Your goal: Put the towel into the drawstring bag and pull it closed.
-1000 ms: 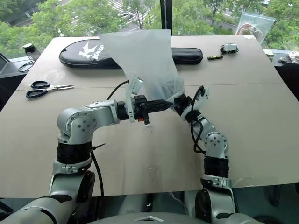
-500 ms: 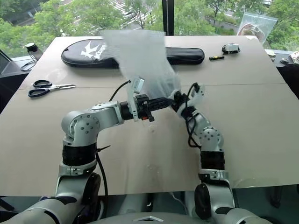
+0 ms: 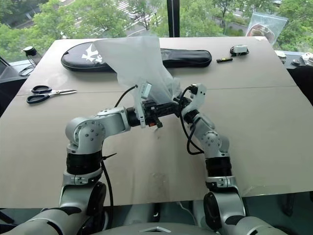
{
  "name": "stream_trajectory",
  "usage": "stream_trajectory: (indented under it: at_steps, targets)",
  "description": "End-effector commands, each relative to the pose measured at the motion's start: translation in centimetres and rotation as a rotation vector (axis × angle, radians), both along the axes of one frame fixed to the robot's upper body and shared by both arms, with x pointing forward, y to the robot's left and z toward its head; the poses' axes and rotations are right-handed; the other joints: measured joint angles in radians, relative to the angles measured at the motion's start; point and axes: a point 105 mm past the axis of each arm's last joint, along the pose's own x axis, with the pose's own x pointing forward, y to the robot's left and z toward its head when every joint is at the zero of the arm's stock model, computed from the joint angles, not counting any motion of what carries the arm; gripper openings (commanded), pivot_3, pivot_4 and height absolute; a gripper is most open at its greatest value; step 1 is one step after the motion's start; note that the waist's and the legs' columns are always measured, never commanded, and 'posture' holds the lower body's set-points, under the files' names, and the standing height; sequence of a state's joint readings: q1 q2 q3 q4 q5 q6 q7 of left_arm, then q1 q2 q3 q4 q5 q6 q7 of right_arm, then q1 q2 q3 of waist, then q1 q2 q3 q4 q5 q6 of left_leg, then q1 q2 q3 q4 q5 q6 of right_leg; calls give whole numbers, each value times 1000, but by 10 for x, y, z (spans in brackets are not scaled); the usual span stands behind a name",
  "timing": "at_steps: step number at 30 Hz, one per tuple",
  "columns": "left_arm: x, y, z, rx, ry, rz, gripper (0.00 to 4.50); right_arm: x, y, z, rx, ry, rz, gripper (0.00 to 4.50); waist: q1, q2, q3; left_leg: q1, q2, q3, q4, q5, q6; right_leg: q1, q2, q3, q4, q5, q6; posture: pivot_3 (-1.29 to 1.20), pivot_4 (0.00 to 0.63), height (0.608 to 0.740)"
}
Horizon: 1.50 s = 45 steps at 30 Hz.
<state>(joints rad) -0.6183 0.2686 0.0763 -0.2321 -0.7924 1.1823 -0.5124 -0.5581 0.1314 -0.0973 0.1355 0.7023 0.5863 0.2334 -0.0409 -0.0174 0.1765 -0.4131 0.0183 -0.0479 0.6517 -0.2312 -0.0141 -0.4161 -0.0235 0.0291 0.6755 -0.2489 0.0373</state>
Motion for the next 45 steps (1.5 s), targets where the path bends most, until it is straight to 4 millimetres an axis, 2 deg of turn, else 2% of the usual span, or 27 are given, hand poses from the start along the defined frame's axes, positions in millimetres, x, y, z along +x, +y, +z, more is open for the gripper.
stream_trajectory:
  at_steps: [1, 2, 5, 6, 10, 16, 21, 23, 25, 27, 29, 30, 33, 39, 42, 45]
  targets:
    - [8, 14, 20, -43, -70, 36, 0, -10, 13, 6, -36, -36, 88, 1050, 0, 0, 0, 0, 0, 0, 0, 0, 0, 0, 0, 0, 0, 0, 0, 0, 150, 740]
    - [11, 19, 22, -46, -72, 48, 0, -11, 8, 4, -47, -36, 85, 1381, 0, 0, 0, 0, 0, 0, 0, 0, 0, 0, 0, 0, 0, 0, 0, 0, 150, 740]
    - [16, 33, 25, -49, -72, 60, 0, -14, -7, -3, -101, -28, 59, 2916, 2, 0, 0, -1, 0, -1, 0, 0, 0, 0, 0, -1, 0, 0, 0, 0, 150, 740]
    - [17, 37, 25, -43, -73, 61, 0, -16, -13, -6, -134, -23, 47, 3078, 1, 0, 0, -1, 0, -1, 0, 0, 0, 0, 0, -1, 0, 0, 0, 0, 150, 740]
    - [22, 49, 18, -4, -74, 77, 0, -23, -24, -19, -286, -19, 51, 3078, -2, 0, 0, 0, -1, -1, 0, 0, 0, 0, 0, -1, 0, 0, 0, 0, 150, 740]
    - [31, 58, 15, -10, -68, 99, 0, -29, -32, -30, -414, 12, 64, 3078, 0, 0, 0, 0, -1, 0, 0, 0, 0, 0, 0, 0, -1, 0, 0, 0, 150, 740]
    - [30, 59, 8, 2, -55, 86, 0, -28, -24, -34, -428, 32, 84, 3078, -1, 0, 0, 0, -1, 0, 0, 0, 0, 0, 0, -1, -1, 0, 0, 0, 150, 740]
    - [30, 59, 7, 8, -57, 85, 0, -23, -18, -34, -421, 35, 78, 2675, -1, 0, 0, 0, -1, 0, 0, 0, 0, 0, 0, 0, 0, 0, 0, 0, 150, 740]
    - [31, 60, 8, 10, -62, 91, 0, -20, -13, -33, -414, 22, 83, 2066, -1, 0, 0, 0, 0, -1, 0, 0, 0, 0, 0, -1, 0, 0, 0, 0, 150, 740]
    - [33, 60, 11, -9, -55, 100, 0, -22, -3, -23, -366, -28, 115, 1128, -1, 0, 0, 0, 0, -1, 0, 0, 0, 0, 0, -1, 0, 0, 0, 0, 150, 740]
    - [33, 58, 13, -28, -40, 98, 0, -25, 5, -6, -233, -53, 153, 245, -1, 0, 0, 0, 0, -1, 0, 0, 0, 0, 0, -1, -1, 0, 0, 0, 150, 740]
    - [31, 56, 14, -37, -31, 84, 0, -27, 6, 6, -137, -58, 171, 90, -1, 0, 0, 0, 0, -1, 0, 0, 0, 0, 0, -1, -1, 0, 0, 0, 150, 740]
    - [23, 50, 16, -67, -2, 41, 0, -26, 6, 27, 46, -50, 183, 90, 0, 0, 0, -1, 0, -1, 0, 0, 0, 0, 0, -1, 0, 0, 0, 0, 150, 740]
    - [0, 46, 27, -186, 88, -72, 0, -7, -8, 45, 392, 31, 119, 90, 2, 0, 0, -1, -1, -2, 0, 0, 0, 0, -2, -2, -1, 0, 0, 0, 150, 740]
    - [0, 51, 40, -291, 113, -68, 0, -3, -23, 56, 526, 34, 88, 90, 0, 0, 0, -1, -1, -1, 0, 0, 0, 0, -2, -2, 0, 0, 0, 0, 150, 740]
    - [12, 60, 51, -421, 161, -15, 0, -6, -37, 68, 613, 23, 82, 90, -1, 0, 0, -1, -1, -2, 0, 0, 0, 0, -2, -2, 0, 0, 0, 0, 150, 740]
